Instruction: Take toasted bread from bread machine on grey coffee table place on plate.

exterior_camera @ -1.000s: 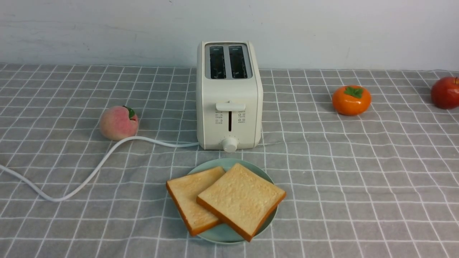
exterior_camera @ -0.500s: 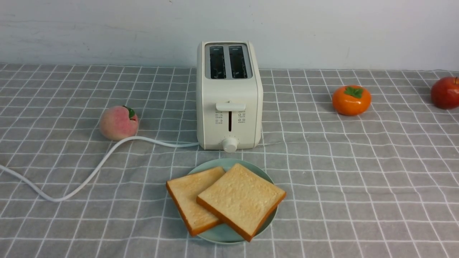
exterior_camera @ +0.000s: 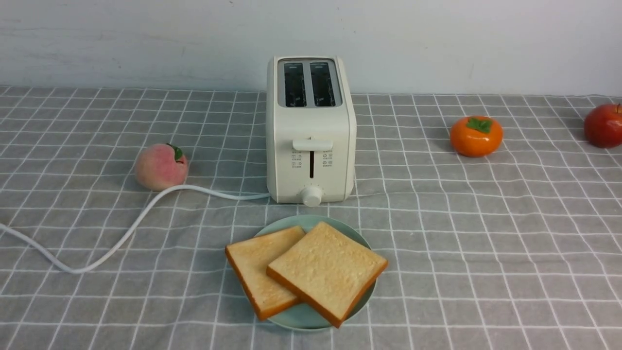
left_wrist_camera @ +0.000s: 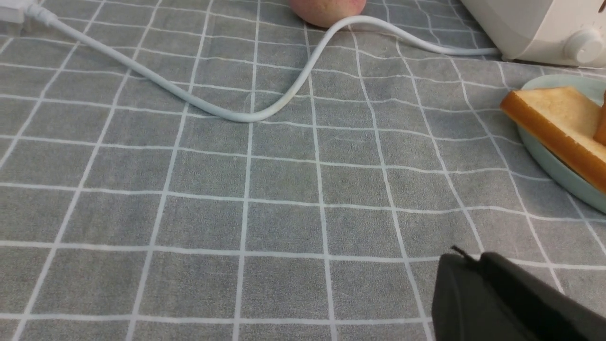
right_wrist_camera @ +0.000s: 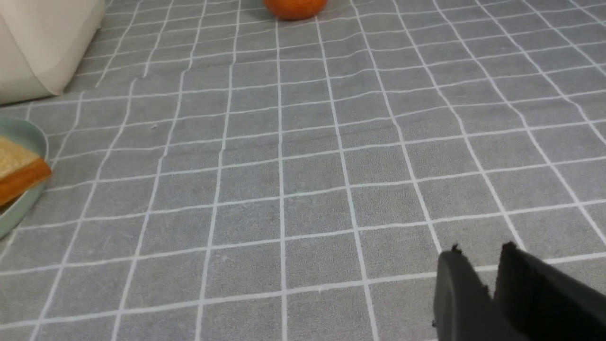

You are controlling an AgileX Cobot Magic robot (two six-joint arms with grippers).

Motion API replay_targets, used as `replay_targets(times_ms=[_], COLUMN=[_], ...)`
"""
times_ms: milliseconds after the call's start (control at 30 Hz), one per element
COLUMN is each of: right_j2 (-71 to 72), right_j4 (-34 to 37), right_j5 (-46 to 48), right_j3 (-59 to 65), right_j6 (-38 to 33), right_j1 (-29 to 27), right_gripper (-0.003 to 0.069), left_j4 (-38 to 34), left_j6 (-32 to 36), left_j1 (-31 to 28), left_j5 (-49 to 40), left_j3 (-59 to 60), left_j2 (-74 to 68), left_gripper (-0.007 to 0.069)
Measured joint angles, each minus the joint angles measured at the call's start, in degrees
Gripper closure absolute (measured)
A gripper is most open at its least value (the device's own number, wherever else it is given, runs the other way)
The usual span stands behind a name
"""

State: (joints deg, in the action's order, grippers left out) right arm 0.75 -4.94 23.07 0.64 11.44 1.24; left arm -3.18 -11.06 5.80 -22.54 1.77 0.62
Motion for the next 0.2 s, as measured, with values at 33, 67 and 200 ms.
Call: replay_targets(times_ms=[33, 67, 200], right_j2=[0.0, 0.0, 0.0], right_j4=[0.0, -0.02, -0.17], right_j5=[0.0, 0.0, 0.0], right_j3=[0.0, 0.0, 0.0], right_j6=[0.0, 0.0, 0.0], right_j1=[0.0, 0.0, -0.01], right_gripper=[0.0524, 0.0523, 0.0522], left_j4=[0.0, 0.0, 0.0], left_j6=[0.0, 0.0, 0.0], left_j1=[0.0, 0.0, 0.0], left_j5=[0.0, 0.0, 0.0], left_j3=[0.0, 0.0, 0.0], left_j2=[0.0, 0.0, 0.0], left_gripper=[0.0589, 0.0588, 0.0587])
